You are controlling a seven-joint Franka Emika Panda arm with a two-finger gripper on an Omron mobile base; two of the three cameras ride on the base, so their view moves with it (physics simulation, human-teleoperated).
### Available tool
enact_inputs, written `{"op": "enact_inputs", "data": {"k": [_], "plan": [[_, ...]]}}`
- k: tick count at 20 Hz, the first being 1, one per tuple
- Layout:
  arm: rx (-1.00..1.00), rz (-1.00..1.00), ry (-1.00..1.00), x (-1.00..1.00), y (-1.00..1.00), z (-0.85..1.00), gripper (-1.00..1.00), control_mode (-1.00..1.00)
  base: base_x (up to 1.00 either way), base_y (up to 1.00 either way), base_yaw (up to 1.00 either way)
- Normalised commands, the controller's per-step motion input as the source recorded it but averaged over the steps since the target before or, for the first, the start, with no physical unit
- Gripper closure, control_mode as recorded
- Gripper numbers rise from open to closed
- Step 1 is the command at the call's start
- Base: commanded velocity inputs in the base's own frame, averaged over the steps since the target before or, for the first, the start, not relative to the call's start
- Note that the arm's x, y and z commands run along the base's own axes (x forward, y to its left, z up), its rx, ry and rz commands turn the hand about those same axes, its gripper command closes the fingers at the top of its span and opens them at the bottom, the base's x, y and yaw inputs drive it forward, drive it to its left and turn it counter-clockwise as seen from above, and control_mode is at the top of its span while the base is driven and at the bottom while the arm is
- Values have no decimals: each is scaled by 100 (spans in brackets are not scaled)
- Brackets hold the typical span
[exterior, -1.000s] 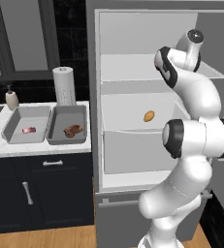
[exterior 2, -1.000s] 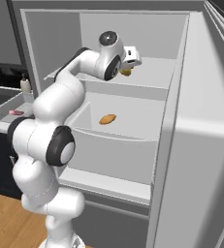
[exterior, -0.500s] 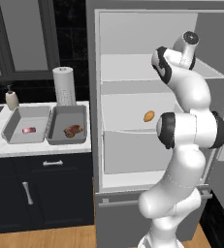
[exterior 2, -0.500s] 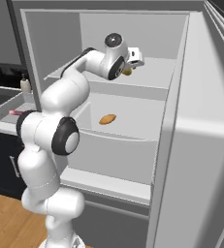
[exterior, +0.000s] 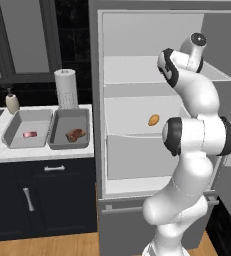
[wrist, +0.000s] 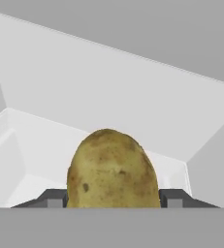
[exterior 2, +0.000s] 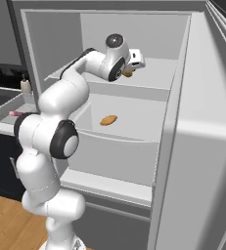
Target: Place one potato and one steak in each tupperware on the nearby counter, to pack two identical lunches.
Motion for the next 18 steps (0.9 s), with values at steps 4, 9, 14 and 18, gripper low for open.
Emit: {"op": "enact_inputs", "data": {"k": [4, 9, 14, 18], "plan": [[4, 0, 4, -27, 0, 0, 100, -100, 0, 0, 0], [0, 0, 10, -100, 0, 12, 100, -100, 0, 0, 0], [0, -1, 6, -100, 12, 9, 100, -100, 0, 0, 0], [0, -10, -8, -100, 47, -10, 100, -100, 0, 0, 0]]}}
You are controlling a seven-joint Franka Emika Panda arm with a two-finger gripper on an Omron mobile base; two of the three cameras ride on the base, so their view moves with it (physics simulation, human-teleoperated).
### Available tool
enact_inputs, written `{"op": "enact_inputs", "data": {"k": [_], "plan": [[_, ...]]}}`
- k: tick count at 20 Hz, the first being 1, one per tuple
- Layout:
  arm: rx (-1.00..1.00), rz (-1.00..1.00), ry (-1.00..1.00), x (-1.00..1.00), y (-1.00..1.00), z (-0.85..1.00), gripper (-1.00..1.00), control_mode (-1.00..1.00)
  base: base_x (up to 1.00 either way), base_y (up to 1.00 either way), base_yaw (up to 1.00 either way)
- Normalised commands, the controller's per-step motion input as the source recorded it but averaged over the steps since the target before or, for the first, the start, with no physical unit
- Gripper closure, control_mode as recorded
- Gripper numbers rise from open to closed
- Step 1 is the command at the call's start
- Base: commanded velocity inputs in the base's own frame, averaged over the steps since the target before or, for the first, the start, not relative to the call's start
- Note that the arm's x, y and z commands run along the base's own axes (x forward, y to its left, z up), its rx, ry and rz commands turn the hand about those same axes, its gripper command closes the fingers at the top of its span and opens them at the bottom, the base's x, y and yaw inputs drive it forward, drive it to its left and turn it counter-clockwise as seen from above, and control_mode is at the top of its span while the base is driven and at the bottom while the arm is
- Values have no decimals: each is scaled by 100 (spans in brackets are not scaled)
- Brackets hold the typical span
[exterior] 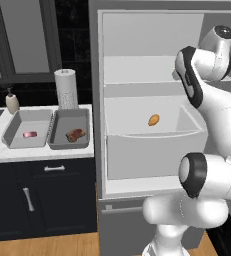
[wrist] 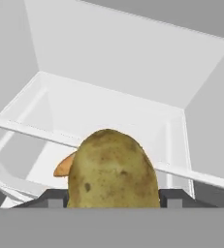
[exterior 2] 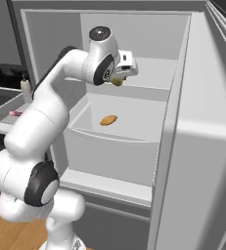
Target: Place one potato and one steak in each tupperware on the nearby counter, to pack two identical lunches.
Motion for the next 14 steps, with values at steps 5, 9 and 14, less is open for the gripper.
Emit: {"op": "enact_inputs", "data": {"k": [5, 9, 14], "plan": [[0, -7, -3, -100, 63, -9, 100, -100, 0, 0, 0], [0, -9, 9, -100, 61, 0, 100, -100, 0, 0, 0], [9, -23, 3, -100, 38, 0, 100, -100, 0, 0, 0]]}}
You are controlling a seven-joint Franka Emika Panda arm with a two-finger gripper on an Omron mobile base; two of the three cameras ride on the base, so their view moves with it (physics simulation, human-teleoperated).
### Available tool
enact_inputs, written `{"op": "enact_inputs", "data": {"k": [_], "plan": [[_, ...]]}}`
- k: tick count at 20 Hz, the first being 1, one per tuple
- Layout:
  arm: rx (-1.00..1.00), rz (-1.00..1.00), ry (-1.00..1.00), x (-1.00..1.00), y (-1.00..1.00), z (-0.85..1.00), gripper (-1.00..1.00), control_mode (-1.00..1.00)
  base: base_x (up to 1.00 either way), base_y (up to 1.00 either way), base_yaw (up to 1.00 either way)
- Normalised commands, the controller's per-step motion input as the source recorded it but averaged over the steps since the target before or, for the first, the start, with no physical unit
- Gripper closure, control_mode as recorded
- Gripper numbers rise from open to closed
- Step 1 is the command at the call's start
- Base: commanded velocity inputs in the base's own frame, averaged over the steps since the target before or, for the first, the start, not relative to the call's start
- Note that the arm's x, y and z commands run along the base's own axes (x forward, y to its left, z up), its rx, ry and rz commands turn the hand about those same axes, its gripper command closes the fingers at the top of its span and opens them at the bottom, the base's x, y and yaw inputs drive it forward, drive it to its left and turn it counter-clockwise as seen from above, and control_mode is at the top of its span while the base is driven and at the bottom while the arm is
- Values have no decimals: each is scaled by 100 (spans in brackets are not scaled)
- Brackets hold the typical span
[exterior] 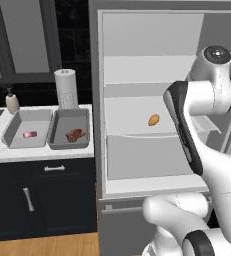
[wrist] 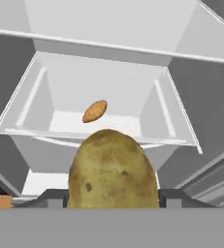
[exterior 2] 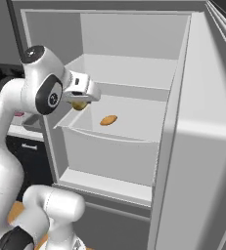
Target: Place one potato and one steak in each tupperware on the nearby counter, to pack two identical lunches.
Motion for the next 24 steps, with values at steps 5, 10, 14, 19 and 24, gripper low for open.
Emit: {"op": "enact_inputs", "data": {"k": [5, 10, 14, 19, 24], "plan": [[21, -22, 0, -100, 0, 0, 100, -100, 0, 0, 0], [20, -11, 0, -73, 0, 0, 100, -100, 0, 0, 0], [3, -3, 0, -12, 0, 0, 100, 100, -21, 8, -5], [0, 0, 0, 0, 0, 0, 100, 100, 0, 45, 0], [0, 0, 0, 0, 0, 0, 100, 100, 2, 85, 0]]}}
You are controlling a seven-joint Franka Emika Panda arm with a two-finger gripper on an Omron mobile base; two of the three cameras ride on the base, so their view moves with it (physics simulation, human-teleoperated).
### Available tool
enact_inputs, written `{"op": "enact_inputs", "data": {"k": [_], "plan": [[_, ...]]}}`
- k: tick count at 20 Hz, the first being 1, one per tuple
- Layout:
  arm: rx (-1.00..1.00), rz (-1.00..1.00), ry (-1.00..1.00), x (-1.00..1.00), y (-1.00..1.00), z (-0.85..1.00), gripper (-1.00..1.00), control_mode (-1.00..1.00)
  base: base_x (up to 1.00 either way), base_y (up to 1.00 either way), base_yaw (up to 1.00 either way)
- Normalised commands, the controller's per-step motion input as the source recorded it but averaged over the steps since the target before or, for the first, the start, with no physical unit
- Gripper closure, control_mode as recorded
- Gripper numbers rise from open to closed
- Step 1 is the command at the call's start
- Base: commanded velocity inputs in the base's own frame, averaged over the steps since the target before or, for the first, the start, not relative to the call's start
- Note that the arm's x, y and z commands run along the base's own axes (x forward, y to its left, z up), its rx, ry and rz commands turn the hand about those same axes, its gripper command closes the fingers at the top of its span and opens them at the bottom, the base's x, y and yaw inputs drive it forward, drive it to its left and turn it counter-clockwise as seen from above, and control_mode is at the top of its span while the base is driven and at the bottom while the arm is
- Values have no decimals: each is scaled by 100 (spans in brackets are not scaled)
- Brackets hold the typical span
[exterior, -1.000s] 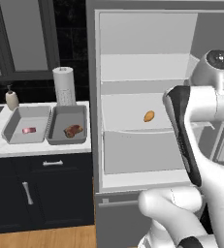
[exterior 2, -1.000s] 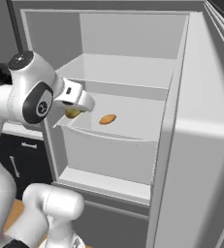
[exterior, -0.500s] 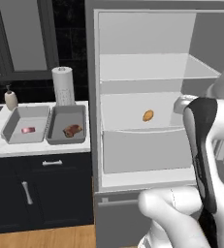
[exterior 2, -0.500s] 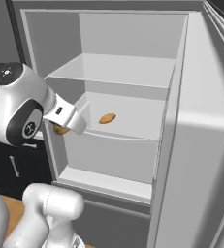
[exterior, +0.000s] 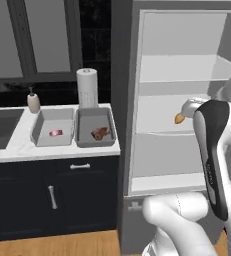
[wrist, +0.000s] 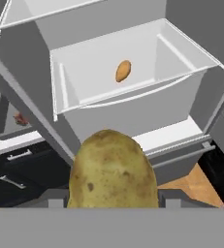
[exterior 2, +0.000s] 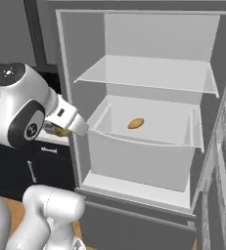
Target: Place one potato and one steak in each tupperware on the nearby counter, to pack two identical lunches.
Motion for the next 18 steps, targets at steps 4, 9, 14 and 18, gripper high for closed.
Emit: {"op": "enact_inputs", "data": {"k": [4, 9, 14, 18], "plan": [[0, 0, 0, 0, 0, 0, 100, 100, 0, 100, 0], [0, 0, 0, 0, 0, 0, 100, 100, 0, 95, 0], [0, 0, 0, 0, 0, 0, 100, 100, 14, 75, 0], [-1, 0, -5, 62, 39, -17, 100, -100, 0, 0, 0]]}}
